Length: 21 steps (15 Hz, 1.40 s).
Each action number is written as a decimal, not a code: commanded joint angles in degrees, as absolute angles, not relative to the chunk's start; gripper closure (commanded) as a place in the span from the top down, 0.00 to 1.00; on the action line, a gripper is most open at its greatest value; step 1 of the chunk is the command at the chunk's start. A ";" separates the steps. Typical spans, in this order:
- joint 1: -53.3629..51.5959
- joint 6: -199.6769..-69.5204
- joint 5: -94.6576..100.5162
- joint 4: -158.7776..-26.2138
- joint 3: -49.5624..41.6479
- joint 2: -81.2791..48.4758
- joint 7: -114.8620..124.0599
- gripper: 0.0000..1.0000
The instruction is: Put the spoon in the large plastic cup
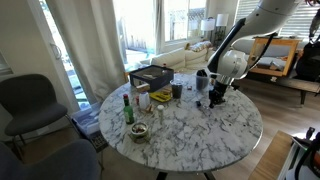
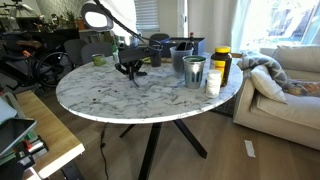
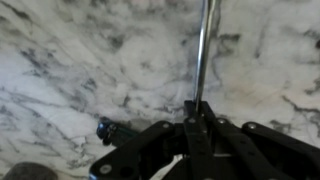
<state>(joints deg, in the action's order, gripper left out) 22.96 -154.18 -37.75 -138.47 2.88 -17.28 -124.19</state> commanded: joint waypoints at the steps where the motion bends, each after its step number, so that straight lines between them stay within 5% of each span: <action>1: 27.89 -146.85 -50.84 -139.23 7.33 -10.49 -132.55 0.02; 2: 21.78 -150.50 -46.54 -138.07 2.23 -14.57 -128.92 0.08; 5: 21.92 -147.35 -50.05 -138.19 1.83 -11.12 -130.99 0.02; 17: 24.57 -155.67 -95.77 -126.80 6.41 -10.19 -136.05 0.02; 18: 23.91 -154.33 -89.70 -127.72 6.33 -10.59 -132.98 0.08; 21: 24.34 -154.95 -93.65 -126.68 6.18 -10.35 -134.41 0.02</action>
<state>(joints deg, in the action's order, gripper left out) 24.34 -154.96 -93.67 -126.68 6.18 -10.35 -134.41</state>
